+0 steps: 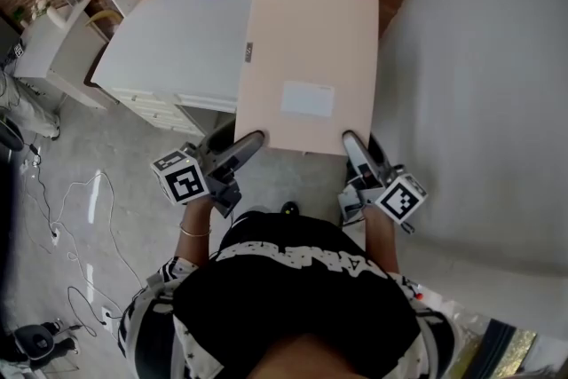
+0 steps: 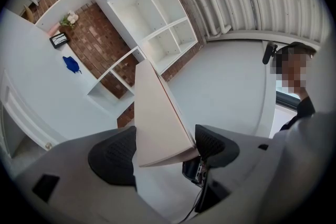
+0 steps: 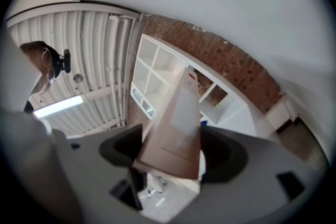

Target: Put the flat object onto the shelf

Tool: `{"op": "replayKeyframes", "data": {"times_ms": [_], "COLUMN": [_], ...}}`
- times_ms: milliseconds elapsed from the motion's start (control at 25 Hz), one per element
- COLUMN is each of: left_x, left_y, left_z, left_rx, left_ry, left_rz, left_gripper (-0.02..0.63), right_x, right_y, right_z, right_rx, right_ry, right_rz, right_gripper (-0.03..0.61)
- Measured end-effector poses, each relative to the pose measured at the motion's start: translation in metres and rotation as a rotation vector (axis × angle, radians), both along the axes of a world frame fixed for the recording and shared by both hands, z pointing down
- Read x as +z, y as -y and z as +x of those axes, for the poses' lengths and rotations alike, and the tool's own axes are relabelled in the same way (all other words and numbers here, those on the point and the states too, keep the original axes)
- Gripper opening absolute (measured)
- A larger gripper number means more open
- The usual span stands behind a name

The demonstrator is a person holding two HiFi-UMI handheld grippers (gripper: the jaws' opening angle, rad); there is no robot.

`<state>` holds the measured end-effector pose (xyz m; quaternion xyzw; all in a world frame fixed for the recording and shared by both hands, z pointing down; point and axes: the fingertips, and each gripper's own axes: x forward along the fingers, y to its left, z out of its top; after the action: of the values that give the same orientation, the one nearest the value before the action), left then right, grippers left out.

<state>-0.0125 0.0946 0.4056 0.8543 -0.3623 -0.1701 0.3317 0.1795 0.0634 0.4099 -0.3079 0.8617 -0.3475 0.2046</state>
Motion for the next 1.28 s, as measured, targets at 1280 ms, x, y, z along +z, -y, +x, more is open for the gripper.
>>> {"op": "replayKeyframes", "data": {"times_ms": [1280], "left_x": [0.003], "left_y": [0.012], "left_z": [0.004], "left_rx": [-0.025], "left_ry": [0.008], "left_rz": [-0.026], "left_gripper": [0.362], "right_x": [0.006], "right_y": [0.015], "right_z": [0.003], "right_rx": [-0.019], "right_ry": [0.017], "right_rz": [-0.024], "right_gripper": [0.360]}}
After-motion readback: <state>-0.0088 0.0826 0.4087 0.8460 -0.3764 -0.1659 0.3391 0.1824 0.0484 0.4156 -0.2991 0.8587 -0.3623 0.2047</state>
